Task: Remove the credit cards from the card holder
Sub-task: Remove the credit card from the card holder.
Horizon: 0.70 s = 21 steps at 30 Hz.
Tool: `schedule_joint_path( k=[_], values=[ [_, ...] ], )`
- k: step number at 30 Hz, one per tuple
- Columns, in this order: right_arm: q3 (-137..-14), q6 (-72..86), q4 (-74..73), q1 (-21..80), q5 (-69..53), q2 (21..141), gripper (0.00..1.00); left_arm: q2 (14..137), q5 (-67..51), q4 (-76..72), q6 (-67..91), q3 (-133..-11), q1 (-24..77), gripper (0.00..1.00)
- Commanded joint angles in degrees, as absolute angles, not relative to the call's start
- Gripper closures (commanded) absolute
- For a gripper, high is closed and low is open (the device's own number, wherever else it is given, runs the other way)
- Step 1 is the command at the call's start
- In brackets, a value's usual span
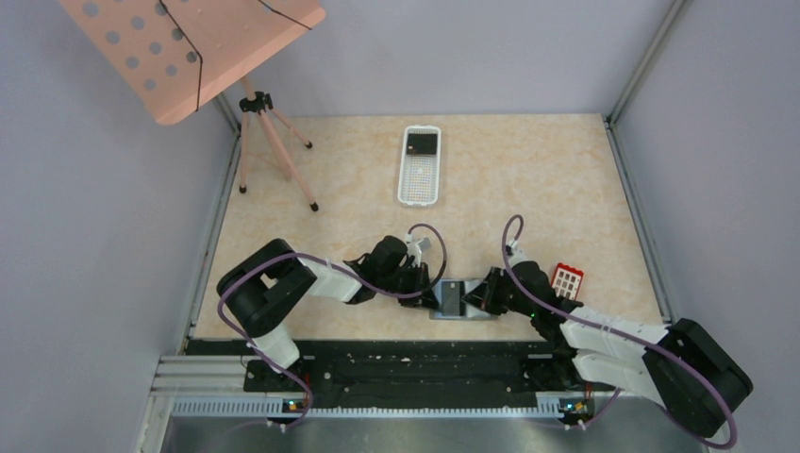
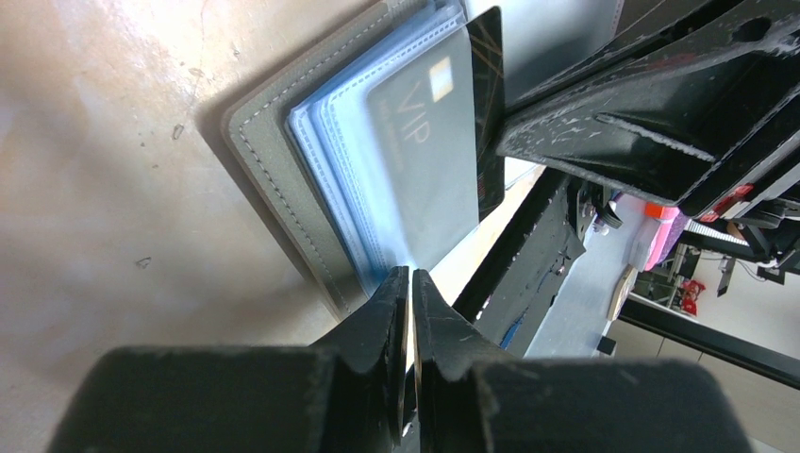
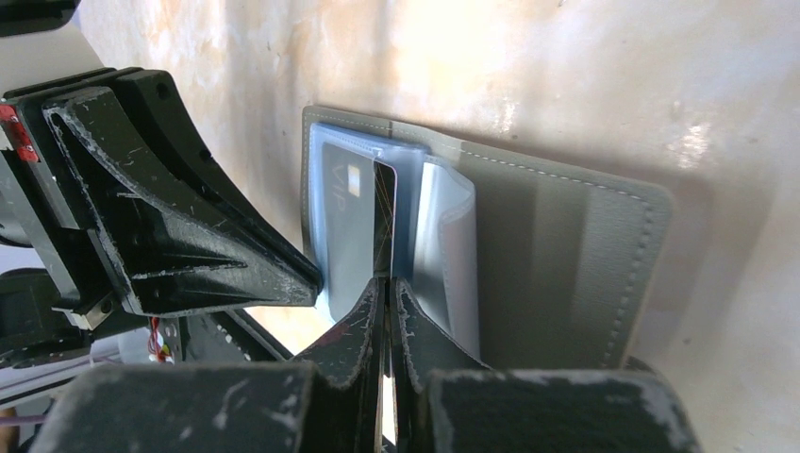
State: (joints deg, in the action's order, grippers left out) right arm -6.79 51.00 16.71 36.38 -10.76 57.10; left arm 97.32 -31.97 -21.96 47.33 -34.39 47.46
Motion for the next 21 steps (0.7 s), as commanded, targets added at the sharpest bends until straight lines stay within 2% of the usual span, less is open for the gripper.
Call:
schedule_joint_path(
  k=[1,15,18,21],
  values=[
    [-8.3,47.9,11.4,33.9,-10.1,52.7,1.00,98.8,-29.0,-21.6,47.3,-32.5,47.5,0.89],
    [-13.5,52.3,-5.4,32.5,-10.1,41.0,1.00,97.6,-29.2,-20.3,47.7,-33.4,47.5,0.88],
    [-13.2,52.0,-4.6,32.5,-11.1,39.6,1.00,97.2,-29.5,-19.4,46.9,-34.1,47.5,0.88],
    [-10.3,53.7,2.2,32.5,-14.7,39.9,1.00,97.1,-29.7,-18.6,46.2,-35.4,47.5,0.87]
  ],
)
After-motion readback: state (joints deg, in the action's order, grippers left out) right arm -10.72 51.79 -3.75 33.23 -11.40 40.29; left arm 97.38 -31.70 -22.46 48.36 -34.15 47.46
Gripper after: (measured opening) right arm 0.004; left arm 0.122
